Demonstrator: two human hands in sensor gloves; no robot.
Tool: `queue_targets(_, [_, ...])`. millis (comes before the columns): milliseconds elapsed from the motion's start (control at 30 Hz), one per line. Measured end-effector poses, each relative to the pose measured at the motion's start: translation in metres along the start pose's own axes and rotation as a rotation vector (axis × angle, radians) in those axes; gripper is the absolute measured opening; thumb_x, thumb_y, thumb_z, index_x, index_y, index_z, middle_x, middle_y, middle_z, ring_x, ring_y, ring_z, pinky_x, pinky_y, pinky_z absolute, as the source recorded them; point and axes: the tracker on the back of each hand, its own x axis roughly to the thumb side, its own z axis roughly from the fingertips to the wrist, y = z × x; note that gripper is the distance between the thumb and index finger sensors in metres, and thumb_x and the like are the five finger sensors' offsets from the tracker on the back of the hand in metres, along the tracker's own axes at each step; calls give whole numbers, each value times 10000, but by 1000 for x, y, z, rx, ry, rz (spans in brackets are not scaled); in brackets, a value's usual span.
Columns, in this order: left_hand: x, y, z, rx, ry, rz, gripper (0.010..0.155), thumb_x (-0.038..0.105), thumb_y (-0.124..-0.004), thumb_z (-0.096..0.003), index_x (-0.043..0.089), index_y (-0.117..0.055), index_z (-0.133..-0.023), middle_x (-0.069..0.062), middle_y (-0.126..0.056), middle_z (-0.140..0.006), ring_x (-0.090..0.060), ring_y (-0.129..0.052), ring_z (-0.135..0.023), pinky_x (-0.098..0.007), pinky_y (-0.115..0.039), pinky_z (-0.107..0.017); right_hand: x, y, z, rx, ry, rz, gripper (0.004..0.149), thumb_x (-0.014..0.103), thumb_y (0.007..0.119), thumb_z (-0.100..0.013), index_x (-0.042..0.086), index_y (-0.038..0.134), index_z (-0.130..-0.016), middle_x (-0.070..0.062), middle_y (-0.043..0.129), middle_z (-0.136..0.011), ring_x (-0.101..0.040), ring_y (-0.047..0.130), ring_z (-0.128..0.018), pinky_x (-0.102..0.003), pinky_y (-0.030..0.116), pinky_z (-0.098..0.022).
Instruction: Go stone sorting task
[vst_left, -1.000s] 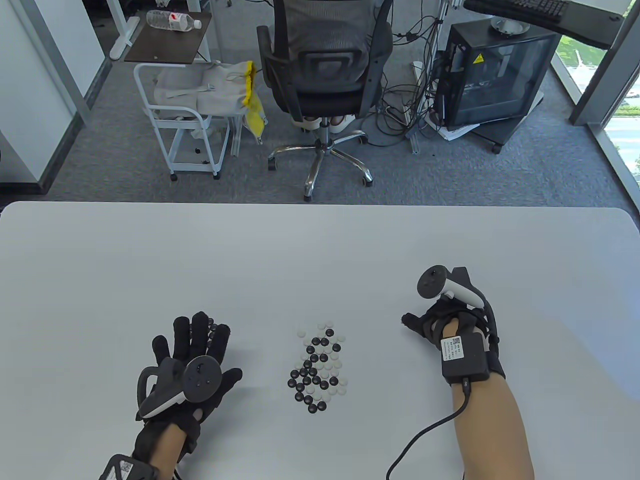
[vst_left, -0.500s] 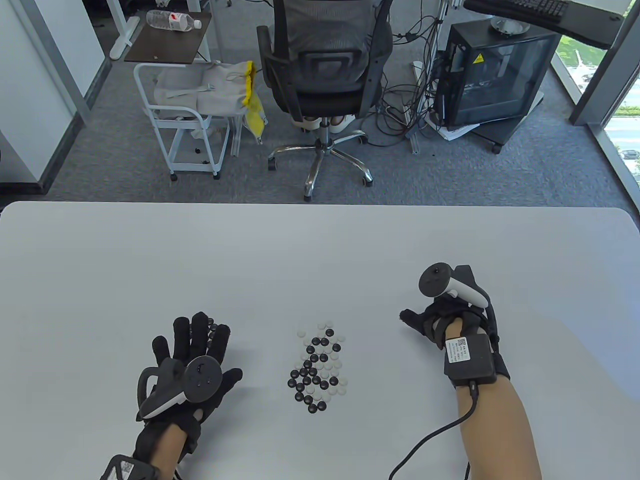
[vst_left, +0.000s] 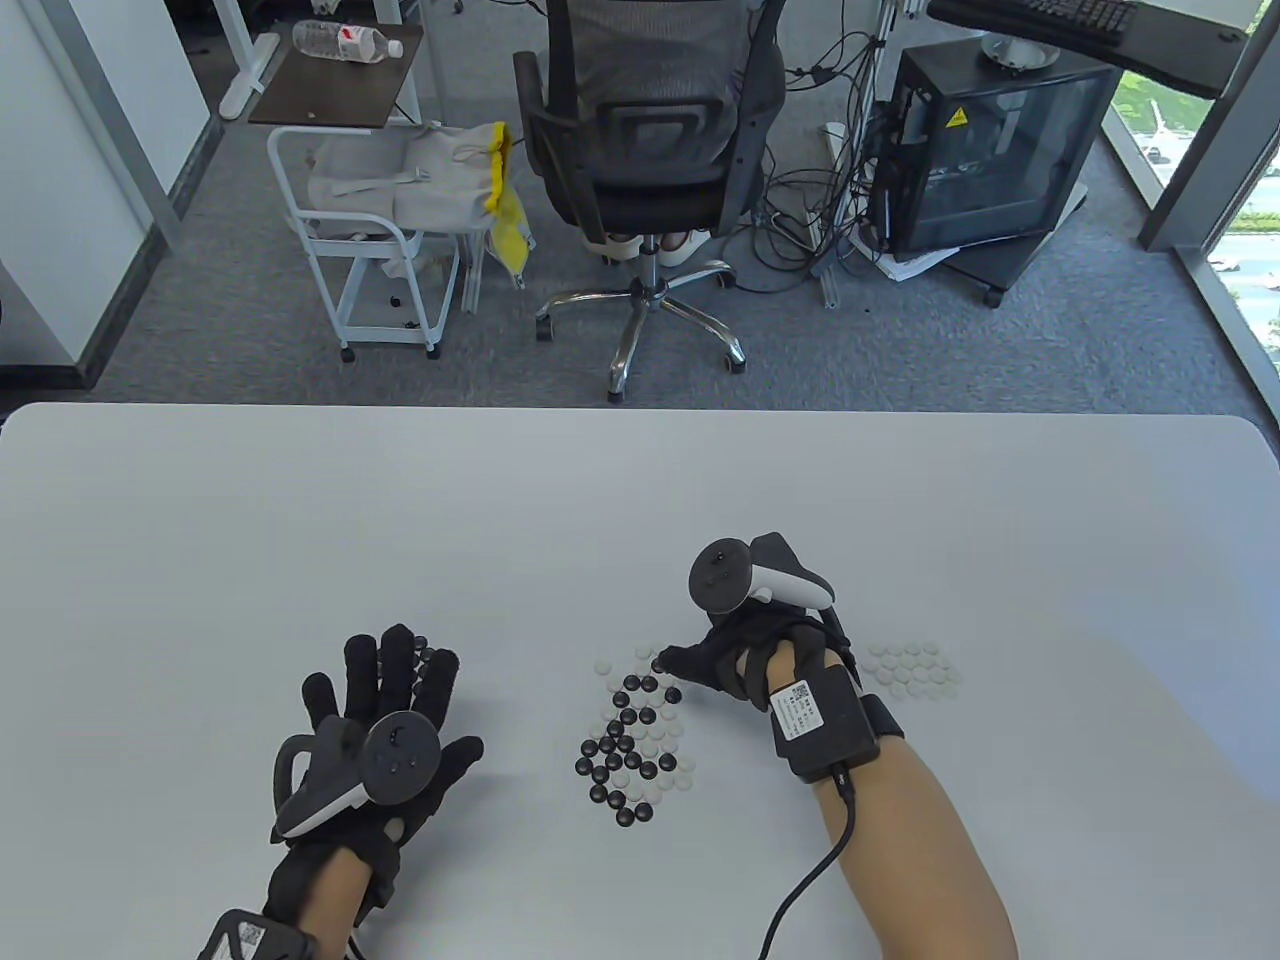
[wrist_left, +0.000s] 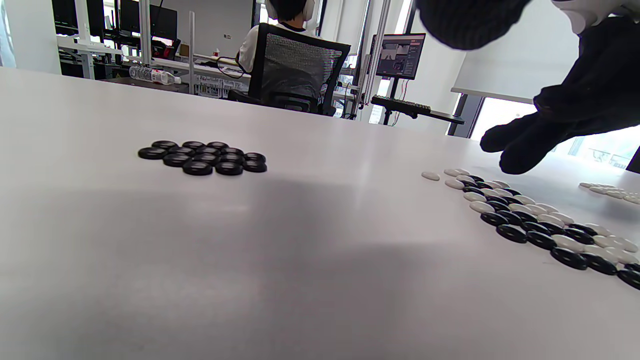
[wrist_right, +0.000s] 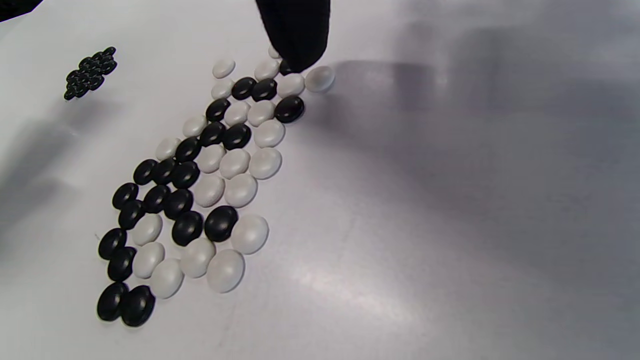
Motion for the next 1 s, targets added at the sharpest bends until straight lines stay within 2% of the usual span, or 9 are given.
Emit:
queue_targets(167, [-1,1,1,7,-1,9,835,565,-566,-566,151,-177,-1177,-282,113,-1131,-544,140,-953,-816,-21,-537,-2,3,-9,13,6,-24,663,496,537,-597,81,726,-1078,-393,174,-1140,-665,29,-942,-895,149,-569])
queue_targets(333, [-2,1,1,7,1,13,828,564,-566,-567,158,-182,-1178,-280,113,-1132,-544,139,-953,-816,-21,-538,-15,0,-3,10,64,-13,655,496,542,-594,91,745,-1067,-390,192,-1141,-664,39,-944,-896,152,-570])
queue_targets(700, [-2,1,1,6,0,10,832,567,-565,-566,158,-174,-1176,-282,114,-1130,-546,139,-953,-817,-23,-537,-77,-5,42,-13,270,20,640,490,565,-589,84,831,-1006,-372,241,-1152,-655,56,-957,-896,157,-576])
queue_targets(1000, [-1,-1,0,-7,2,11,834,565,-566,-567,155,-167,-1174,-283,116,-1129,-547,137,-953,-817,-23,-537,-120,-1,75,-58,400,-37,654,491,553,-589,73,798,-1028,-378,215,-1151,-655,37,-955,-897,145,-577])
